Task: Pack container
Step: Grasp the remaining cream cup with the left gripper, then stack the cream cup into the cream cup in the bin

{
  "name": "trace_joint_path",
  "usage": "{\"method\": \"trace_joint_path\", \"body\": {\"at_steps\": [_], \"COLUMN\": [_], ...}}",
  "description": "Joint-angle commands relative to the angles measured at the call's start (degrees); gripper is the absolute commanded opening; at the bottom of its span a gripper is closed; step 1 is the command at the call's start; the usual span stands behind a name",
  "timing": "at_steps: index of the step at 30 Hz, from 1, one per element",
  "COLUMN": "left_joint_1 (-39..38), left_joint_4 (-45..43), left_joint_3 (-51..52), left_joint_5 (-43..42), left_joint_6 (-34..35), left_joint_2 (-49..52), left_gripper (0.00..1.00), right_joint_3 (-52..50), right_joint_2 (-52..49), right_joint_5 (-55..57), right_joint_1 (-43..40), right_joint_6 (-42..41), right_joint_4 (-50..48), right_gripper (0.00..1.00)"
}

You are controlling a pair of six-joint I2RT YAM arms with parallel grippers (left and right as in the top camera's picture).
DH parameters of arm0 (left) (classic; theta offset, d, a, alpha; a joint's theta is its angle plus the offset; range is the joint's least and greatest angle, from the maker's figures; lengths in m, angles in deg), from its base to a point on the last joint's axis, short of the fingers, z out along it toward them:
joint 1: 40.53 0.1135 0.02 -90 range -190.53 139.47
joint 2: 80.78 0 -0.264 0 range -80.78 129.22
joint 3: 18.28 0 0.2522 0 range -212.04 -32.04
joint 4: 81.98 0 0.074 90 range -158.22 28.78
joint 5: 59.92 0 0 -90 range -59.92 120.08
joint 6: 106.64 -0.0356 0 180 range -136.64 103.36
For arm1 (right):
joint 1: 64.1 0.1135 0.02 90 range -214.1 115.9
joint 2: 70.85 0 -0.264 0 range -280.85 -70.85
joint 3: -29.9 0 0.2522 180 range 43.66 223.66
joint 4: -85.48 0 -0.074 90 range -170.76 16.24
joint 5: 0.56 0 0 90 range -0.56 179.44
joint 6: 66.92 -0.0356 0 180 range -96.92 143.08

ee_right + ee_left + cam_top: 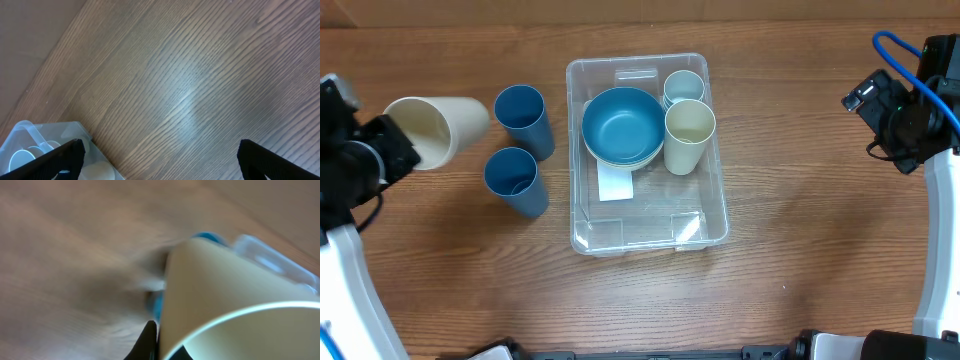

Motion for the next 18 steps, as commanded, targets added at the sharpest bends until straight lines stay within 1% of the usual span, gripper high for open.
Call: {"method": "trace_joint_path", "body": {"at_steps": [1,3,5,7,9,12,18], "left_joint_1": [-14.19,-22.95,-33.29,-39.93,-44.65,-48.76,-51.01], "left_joint_4": [-1.4,-2.99,-5.79,-9.33,-13.77,-18.6,-22.25], "left_joint_3": [-3.21,-3.13,-3.13,-3.13,-3.13,-3.13,-3.13], "left_joint_5": [2.03,2.08,2.91,4.15,4.7,8.59,8.5], "left_joint_6": [-2.64,-3.78,-5.16,-6.54,-9.27,-9.7,-10.08], "left_joint_2": [-2.19,-1.7,0.66,4.26,9.2,16.33,25.24], "left_gripper": [0.04,0.04,0.04,0.04,0.04,0.04,0.04], "right_joint_3": [0.24,0.24,0.24,0.24,0.24,0.24,0.24], "right_joint_2": [0.42,0.42,0.42,0.42,0.42,0.42,0.42], "right_joint_5": [0.13,0.13,0.13,0.13,0.13,0.13,0.13], "right_joint_1": [0.0,0.0,0.0,0.0,0.0,0.0,0.0], "right_joint_6": [-0.02,-0.02,-0.02,-0.02,-0.02,-0.02,-0.02], "right_joint_4": [-0.15,-0.15,-0.15,-0.15,-0.15,-0.15,-0.15], "right_gripper": [1.0,1.0,1.0,1.0,1.0,1.0,1.0]}}
